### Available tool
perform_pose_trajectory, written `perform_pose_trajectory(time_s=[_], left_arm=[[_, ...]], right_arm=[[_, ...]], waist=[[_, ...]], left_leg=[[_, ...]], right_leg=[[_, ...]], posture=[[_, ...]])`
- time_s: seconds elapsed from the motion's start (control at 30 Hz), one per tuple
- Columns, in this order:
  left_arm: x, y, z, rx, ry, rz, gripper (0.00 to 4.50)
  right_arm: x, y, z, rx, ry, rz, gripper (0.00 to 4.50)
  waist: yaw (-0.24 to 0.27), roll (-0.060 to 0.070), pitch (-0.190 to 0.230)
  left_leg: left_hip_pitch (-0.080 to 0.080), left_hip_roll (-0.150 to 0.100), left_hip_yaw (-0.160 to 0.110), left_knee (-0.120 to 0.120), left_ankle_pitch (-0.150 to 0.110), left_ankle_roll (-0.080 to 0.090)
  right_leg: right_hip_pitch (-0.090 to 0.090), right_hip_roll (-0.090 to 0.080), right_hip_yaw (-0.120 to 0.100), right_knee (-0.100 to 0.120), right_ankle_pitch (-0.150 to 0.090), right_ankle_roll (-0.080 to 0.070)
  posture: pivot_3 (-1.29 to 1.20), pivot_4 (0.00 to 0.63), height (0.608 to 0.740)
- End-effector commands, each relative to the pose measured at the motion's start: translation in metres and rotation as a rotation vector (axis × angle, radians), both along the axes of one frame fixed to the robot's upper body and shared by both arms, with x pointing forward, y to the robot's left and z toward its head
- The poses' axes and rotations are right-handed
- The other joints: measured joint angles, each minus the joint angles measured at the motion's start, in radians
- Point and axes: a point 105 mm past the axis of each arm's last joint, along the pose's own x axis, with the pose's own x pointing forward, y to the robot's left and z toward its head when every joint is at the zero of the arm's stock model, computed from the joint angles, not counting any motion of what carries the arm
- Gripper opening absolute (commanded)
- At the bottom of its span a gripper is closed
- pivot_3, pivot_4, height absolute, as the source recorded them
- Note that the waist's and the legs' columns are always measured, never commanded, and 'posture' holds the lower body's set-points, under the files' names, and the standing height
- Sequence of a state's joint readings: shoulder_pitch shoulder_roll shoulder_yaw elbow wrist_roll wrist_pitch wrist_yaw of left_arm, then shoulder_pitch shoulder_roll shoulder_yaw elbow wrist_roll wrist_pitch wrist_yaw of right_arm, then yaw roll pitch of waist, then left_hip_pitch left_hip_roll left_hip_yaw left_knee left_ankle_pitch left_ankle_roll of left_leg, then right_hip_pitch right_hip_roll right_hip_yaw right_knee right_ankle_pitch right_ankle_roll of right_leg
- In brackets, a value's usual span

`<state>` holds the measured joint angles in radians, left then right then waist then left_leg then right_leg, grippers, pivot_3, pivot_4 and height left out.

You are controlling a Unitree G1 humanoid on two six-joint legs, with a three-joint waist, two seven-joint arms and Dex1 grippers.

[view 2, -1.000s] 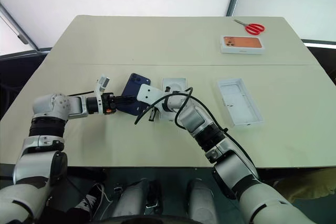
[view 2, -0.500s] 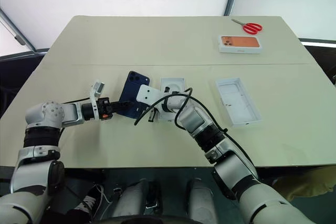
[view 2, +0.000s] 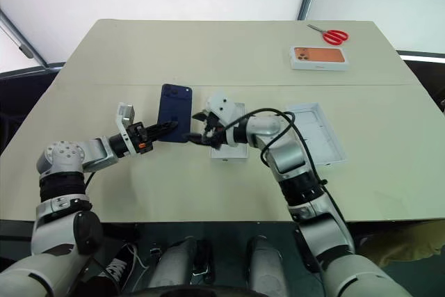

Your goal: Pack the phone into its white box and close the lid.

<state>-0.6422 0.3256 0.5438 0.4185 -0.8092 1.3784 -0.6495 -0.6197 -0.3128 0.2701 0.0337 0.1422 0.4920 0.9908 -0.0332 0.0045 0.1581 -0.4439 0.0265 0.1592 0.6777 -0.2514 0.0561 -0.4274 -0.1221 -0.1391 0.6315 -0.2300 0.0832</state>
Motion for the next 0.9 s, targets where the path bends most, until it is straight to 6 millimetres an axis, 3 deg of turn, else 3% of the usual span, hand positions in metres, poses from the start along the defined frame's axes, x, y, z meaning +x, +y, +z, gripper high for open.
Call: perform_pose_trajectory(time_s=[0.03, 0.23, 0.57, 0.67, 0.73, 0.9], left_arm=[[-0.001, -0.004, 0.025, -0.028, -0.092, -0.001, 0.0], [-0.003, -0.008, 0.021, -0.002, -0.09, 0.011, 0.0], [-0.002, -0.013, 0.02, 0.009, -0.086, 0.015, 0.0], [-0.004, -0.013, 0.019, 0.027, -0.09, 0.013, 0.0], [-0.004, -0.013, 0.019, 0.024, -0.087, 0.014, 0.0], [-0.004, -0.015, 0.019, 0.027, -0.085, 0.01, 0.0]], right_arm=[[-0.023, -0.021, -0.001, -0.104, -0.033, 0.134, 3.94], [-0.021, -0.056, -0.021, -0.272, -0.063, 0.106, 3.94], [-0.005, -0.064, -0.042, -0.359, -0.09, 0.047, 3.94], [-0.003, -0.066, -0.042, -0.358, -0.092, 0.041, 3.16], [-0.004, -0.065, -0.041, -0.359, -0.093, 0.052, 2.22], [-0.005, -0.06, -0.043, -0.355, -0.084, 0.054, 2.22]], waist=[[0.001, -0.001, 0.001], [-0.006, -0.003, 0.003], [0.011, -0.005, 0.004], [0.017, -0.006, 0.005], [0.02, -0.006, 0.005], [0.02, -0.006, 0.005]], left_leg=[[0.0, 0.0, 0.0, 0.0, 0.0, 0.0], [0.0, 0.001, 0.0, 0.0, 0.0, 0.0], [0.0, 0.001, 0.0, 0.001, 0.0, 0.0], [0.001, 0.001, 0.0, 0.001, 0.0, 0.0], [0.001, 0.001, 0.0, 0.001, 0.0, 0.0], [0.0, 0.0, 0.0, 0.001, 0.0, 0.0]], right_leg=[[0.0, 0.0, 0.0, 0.0, 0.0, 0.0], [0.0, 0.0, 0.0, 0.0, 0.0, 0.0], [0.0, 0.0, 0.0, 0.0, 0.0, 0.0], [0.0, -0.001, 0.0, 0.0, 0.0, 0.0], [0.0, -0.001, 0.0, 0.0, 0.0, 0.0], [0.0, -0.002, 0.0, 0.0, 0.0, 0.0]], posture=[[0.0, 0.15, 0.738], [0.0, 0.15, 0.738], [0.0, 0.15, 0.738], [0.0, 0.15, 0.738], [0.0, 0.15, 0.738], [0.0, 0.15, 0.738]])
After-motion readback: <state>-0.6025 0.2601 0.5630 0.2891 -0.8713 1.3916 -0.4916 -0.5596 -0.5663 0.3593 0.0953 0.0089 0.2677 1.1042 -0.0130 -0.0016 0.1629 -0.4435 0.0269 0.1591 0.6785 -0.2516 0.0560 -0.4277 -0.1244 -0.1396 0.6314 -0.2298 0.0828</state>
